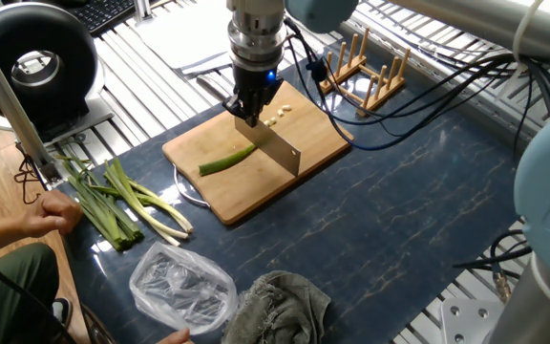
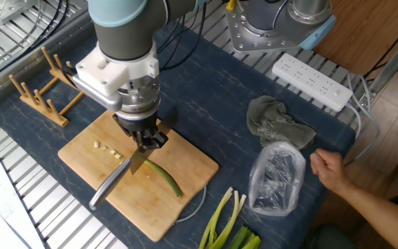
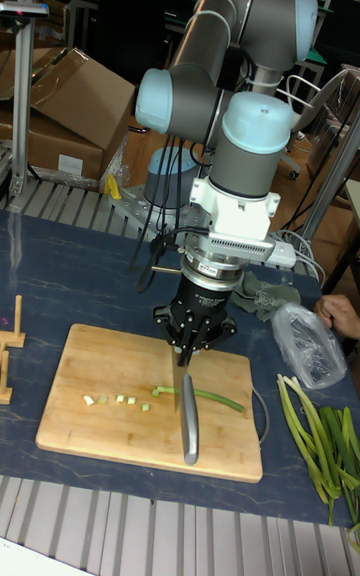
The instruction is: Chop the scallions
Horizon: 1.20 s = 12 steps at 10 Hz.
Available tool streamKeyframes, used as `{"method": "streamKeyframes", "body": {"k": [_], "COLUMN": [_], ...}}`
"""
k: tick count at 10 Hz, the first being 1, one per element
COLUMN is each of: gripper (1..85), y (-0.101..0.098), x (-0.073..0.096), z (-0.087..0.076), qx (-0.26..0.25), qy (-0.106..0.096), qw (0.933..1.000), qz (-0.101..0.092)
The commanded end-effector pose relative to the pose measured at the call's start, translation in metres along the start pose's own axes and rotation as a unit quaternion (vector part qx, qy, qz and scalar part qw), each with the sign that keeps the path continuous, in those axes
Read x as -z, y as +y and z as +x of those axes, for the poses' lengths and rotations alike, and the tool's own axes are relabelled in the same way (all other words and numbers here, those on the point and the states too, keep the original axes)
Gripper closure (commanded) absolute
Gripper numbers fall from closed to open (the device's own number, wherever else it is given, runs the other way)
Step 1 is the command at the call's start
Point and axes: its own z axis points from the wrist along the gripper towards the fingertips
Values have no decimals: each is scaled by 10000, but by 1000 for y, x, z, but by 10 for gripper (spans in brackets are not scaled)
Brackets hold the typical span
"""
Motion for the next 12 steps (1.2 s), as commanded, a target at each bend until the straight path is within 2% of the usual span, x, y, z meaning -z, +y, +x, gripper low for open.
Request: {"method": "streamKeyframes", "body": {"k": [1, 6, 10, 12], "gripper": [843, 843, 843, 843], "y": [1, -1, 0, 4], "x": [-3, -9, -19, -27], "z": [-3, -7, -18, -30], "qx": [-17, -15, -16, -62], "qy": [-48, -94, -224, -347], "qw": [10000, 9999, 9997, 9994], "qz": [-56, -39, -40, -44]}}
